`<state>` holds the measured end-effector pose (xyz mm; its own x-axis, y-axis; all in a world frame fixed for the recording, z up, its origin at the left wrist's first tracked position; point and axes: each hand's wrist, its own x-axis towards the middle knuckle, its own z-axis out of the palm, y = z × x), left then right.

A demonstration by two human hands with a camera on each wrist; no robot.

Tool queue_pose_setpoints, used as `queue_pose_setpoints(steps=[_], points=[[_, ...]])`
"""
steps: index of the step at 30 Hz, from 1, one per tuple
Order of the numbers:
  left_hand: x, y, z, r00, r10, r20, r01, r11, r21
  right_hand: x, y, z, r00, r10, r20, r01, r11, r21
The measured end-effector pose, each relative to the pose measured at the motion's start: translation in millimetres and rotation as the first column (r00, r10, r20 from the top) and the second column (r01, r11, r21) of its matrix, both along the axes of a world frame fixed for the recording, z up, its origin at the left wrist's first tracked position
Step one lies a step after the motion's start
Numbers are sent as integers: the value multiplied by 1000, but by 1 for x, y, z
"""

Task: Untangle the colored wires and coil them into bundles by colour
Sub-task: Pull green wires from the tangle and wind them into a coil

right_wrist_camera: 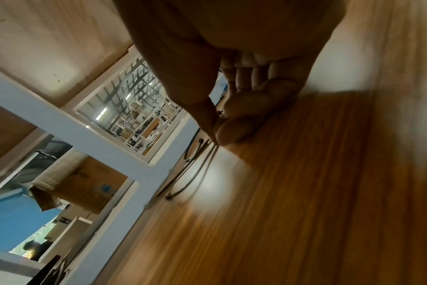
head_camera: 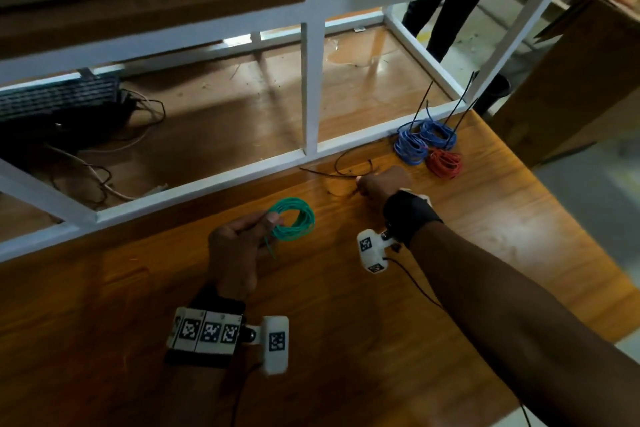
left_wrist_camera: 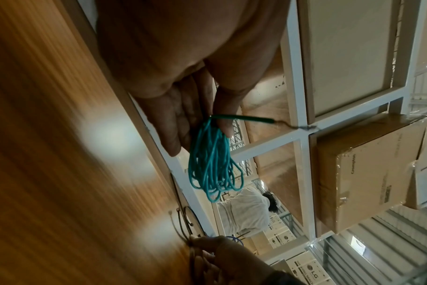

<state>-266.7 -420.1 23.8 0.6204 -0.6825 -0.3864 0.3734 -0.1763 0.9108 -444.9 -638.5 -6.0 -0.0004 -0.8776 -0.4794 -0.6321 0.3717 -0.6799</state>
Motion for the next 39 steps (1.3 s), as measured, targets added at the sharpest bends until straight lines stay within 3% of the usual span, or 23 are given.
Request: queue_pose_setpoints(steps=[4,9,15,17,21,24,31,36,39], points=[[2,-2,-7,1000,7,0,-7,1000,13,-6,6,-3,994,51,-94,-57,996,-67],[-5,1,-11,999,23,23,-23,1000,13,-25,13,-8,988,108,-108,-108,994,0],[-14,7,-9,994,33,103,-31,999,-23,-46,61,23,963,124,240,-138,989,46],[-16,12,-8,994,26,105,-22,999,-42,-49,84,42,917,117,382,-158,984,79],[-20,24,2,995,29,90,-23,998,-63,-51,134,75,821,215,529,-218,974,-59],[-27,36,13,994,46,100,-38,996,-79,-50,169,89,759,261,597,-327,945,2],[-46,66,35,981,6,192,15,994,-111,-51,214,93,756,229,613,-383,915,130],[-59,91,46,961,-175,215,198,976,-92,-56,227,98,803,325,500,-395,918,39],[-62,101,48,964,-234,129,241,969,-47,-59,237,100,819,397,414,-427,904,-22]])
